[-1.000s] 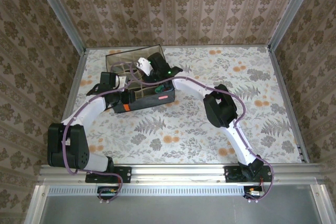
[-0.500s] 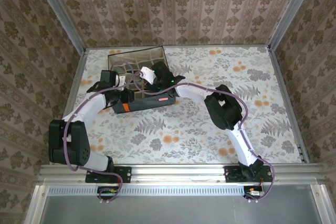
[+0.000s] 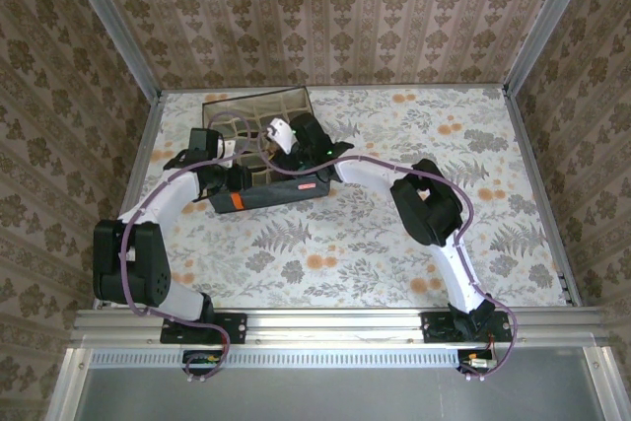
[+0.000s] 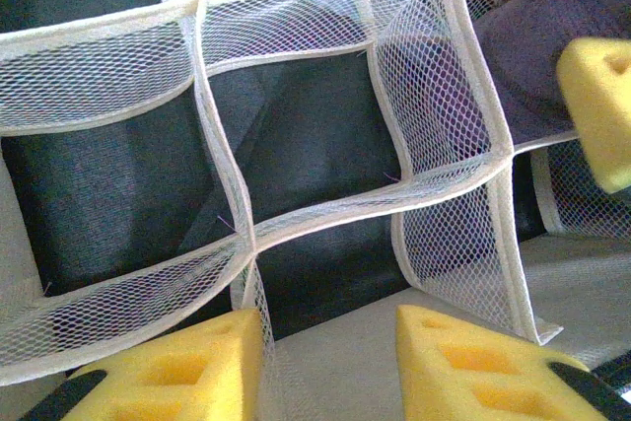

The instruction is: Roll the socks

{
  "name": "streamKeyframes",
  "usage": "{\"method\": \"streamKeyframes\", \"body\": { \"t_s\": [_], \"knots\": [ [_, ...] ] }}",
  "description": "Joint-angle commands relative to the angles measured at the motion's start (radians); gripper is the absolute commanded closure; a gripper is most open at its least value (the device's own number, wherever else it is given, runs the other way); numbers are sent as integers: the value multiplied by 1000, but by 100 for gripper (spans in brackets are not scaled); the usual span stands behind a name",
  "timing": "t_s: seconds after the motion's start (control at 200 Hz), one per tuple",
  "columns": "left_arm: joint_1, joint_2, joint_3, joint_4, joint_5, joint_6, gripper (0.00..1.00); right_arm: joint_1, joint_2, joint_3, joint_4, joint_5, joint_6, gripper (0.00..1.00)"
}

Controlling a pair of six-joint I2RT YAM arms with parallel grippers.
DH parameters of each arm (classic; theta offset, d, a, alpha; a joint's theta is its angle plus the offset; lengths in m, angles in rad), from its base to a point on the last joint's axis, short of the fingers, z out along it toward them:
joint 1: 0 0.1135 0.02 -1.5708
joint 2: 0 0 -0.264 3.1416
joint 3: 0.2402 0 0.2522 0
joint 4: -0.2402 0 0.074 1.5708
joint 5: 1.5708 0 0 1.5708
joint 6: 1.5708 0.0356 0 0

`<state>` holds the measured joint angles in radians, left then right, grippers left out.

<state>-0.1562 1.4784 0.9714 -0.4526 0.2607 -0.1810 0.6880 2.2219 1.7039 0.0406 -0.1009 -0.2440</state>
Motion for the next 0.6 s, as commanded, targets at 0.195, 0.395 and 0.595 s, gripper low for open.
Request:
{"method": "streamKeyframes", "body": {
  "t_s": [0.195, 0.395, 0.595],
  "knots": [
    [6, 9, 32, -38, -7, -7, 61, -27, -17, 140, -133, -105, 120, 39],
    [5, 9, 33, -43, -6, -2, 61, -33, 19, 193, -202, -141, 137, 63],
    [6, 15, 33, -48, -5, 1, 61, -37, 33, 202, -252, -194, 155, 62]
  ]
}}
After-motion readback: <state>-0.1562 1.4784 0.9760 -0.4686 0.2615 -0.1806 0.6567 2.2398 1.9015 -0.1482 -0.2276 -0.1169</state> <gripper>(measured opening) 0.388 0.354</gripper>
